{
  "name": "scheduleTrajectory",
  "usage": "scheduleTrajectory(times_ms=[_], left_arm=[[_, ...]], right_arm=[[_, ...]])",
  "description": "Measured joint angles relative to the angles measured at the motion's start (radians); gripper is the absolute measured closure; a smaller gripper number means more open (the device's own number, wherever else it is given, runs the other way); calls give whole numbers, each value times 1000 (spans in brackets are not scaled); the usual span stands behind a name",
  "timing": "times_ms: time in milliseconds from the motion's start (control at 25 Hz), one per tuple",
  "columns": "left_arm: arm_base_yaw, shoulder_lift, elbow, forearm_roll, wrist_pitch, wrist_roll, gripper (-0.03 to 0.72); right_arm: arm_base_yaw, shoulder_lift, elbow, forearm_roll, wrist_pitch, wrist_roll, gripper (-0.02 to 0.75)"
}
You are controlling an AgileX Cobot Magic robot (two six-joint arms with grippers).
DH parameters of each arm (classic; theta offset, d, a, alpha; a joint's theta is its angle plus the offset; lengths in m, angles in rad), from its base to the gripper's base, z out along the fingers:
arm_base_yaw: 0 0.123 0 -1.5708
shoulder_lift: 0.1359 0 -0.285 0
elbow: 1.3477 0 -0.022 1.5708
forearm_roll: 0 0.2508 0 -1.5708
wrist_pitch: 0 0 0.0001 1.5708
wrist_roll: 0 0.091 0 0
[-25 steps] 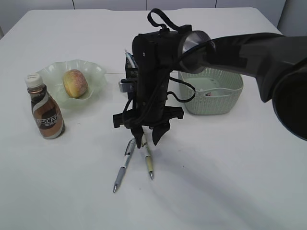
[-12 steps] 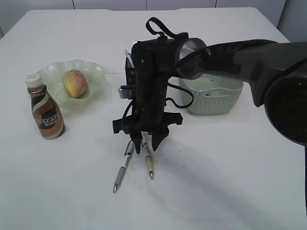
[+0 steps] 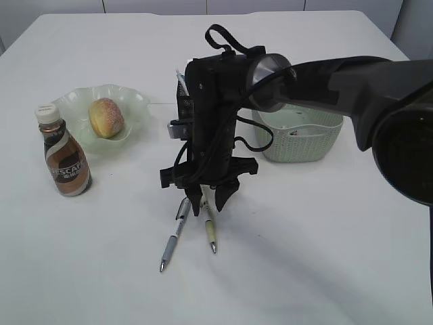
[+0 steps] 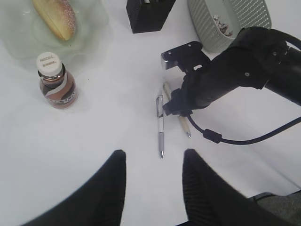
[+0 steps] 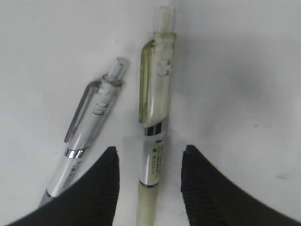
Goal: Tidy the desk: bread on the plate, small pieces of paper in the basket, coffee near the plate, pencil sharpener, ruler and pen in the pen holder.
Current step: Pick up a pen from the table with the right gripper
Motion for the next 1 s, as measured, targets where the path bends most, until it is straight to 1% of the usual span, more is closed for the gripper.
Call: scheduleTrajectory(times_ms=[480,680,760,920,1000], left_arm=[[0,0,0,-9,0,0,389],[0,0,0,-11,0,0,389],[0,0,0,-12,0,0,389],[0,0,0,-12,0,0,389],[0,0,0,-12,0,0,389]], right_arm=[[0,31,-2,9,0,0,412],[0,31,-2,-4,0,0,419],[0,31,-2,-13,0,0,455],[0,31,-2,-22,0,0,613],[0,31,-2,-27,0,0,659]])
